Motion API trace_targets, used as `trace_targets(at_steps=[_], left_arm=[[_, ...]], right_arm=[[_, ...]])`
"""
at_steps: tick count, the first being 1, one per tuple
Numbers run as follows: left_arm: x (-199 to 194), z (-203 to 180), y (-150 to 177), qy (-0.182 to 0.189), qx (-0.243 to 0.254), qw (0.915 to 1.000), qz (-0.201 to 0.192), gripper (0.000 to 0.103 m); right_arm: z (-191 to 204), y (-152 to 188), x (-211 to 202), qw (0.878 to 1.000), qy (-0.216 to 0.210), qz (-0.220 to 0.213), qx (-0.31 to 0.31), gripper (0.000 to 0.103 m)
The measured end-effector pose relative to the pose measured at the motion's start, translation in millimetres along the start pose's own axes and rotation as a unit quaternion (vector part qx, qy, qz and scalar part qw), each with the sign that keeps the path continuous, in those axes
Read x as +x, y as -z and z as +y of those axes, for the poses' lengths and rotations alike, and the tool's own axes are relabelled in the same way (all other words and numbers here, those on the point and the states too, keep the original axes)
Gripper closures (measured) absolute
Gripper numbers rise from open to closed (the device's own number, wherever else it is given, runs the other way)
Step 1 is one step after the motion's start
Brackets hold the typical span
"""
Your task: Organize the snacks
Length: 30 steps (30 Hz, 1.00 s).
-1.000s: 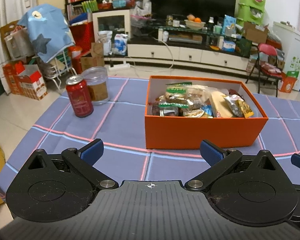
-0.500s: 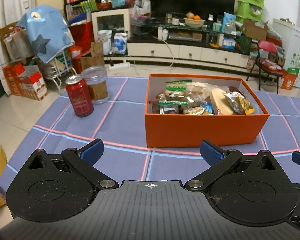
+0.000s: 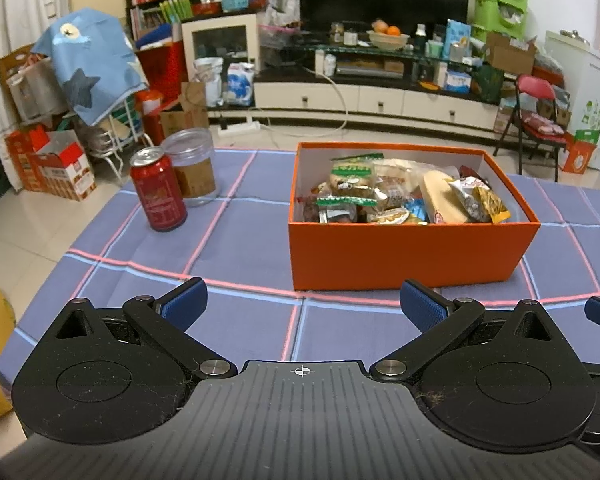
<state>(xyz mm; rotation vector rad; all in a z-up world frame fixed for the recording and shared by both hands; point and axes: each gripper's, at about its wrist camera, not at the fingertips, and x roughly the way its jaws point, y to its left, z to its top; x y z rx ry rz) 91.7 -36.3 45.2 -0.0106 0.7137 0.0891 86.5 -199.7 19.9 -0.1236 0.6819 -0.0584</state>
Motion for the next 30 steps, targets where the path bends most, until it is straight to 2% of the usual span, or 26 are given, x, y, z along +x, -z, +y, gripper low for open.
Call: trace_targets(at_steps=[30], left_arm=[[1.3,-4.5,3.3,0.007,0.010,0.9999,0.003,0.016]], right_arm=[[0.3,0.9,0.2,1.000,-0.002,0.001,-0.003,0.013]])
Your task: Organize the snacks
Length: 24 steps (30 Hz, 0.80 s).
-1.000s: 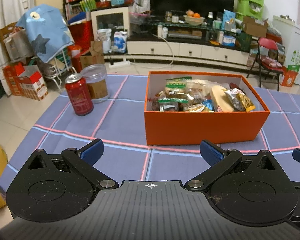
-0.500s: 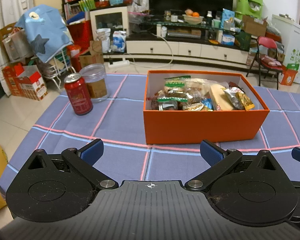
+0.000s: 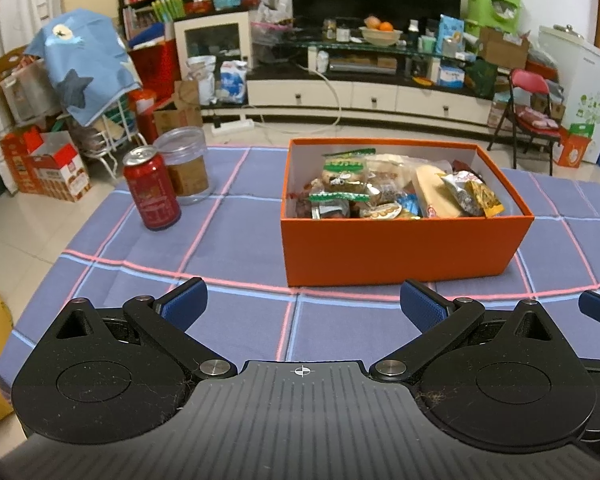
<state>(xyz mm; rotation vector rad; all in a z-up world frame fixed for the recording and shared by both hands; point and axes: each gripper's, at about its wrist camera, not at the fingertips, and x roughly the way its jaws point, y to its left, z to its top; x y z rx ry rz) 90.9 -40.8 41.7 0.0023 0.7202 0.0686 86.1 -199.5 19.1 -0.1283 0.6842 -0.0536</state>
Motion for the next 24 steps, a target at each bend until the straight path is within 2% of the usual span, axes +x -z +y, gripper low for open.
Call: trace_targets(at_steps=[21,24], left_arm=[[0.0,-2.9,-1.6,0.005,0.006,0.9999,0.006,0.016],[-5.6,-5.3,2.1,0.002,0.016,0.9997,-0.016,0.015]], right_arm=[[-0.2,0.2,-0.1,1.000,-0.001,0.000,0.000,0.013],[-0.2,0.4,-0.5,1.000,-0.001,0.000,0.000,0.013]])
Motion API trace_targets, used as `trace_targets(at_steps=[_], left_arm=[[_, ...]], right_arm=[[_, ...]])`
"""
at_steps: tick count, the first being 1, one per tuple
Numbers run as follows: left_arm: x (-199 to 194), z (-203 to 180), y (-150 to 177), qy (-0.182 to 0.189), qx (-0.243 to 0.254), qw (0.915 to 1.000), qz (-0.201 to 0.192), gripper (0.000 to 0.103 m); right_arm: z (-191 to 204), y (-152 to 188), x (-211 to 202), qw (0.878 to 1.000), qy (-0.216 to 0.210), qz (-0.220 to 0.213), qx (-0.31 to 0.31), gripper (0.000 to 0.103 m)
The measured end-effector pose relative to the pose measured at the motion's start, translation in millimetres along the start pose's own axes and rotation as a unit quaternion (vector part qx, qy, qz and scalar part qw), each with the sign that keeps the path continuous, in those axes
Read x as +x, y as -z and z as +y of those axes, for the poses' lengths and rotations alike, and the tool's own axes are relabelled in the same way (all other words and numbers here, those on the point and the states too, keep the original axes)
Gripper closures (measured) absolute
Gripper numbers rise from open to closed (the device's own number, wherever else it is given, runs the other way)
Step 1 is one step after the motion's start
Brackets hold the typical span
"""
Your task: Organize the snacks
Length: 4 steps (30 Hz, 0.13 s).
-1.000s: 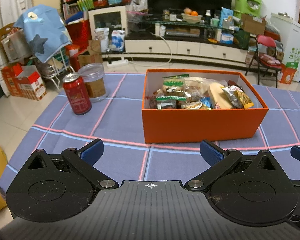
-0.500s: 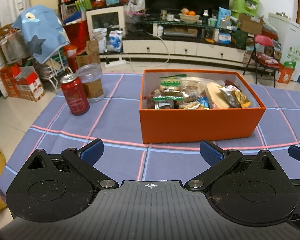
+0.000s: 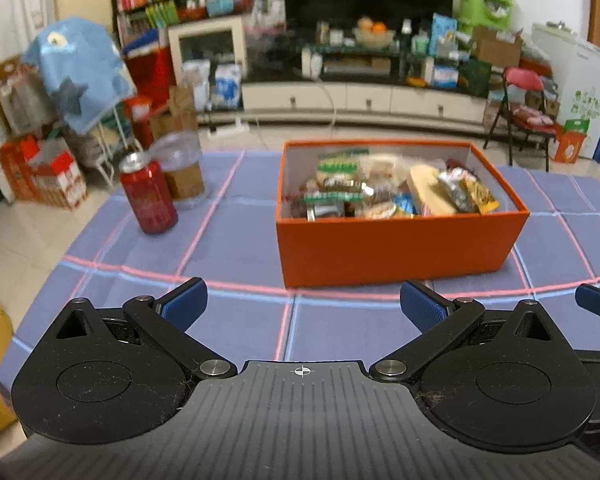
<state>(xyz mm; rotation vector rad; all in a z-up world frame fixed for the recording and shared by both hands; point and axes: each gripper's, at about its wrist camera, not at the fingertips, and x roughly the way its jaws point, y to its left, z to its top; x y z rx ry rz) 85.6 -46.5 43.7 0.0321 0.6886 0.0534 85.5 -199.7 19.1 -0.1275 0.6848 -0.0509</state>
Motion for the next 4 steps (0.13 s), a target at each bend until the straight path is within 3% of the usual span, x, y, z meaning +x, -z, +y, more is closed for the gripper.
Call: trace_targets(at_steps=[4], left_arm=[[-7.5,-5.6,2.3,-0.008,0.022,0.9994,-0.025,0.016]], right_arm=[[0.0,0.1,0.3,1.000,0.000,0.001,0.000,0.013]])
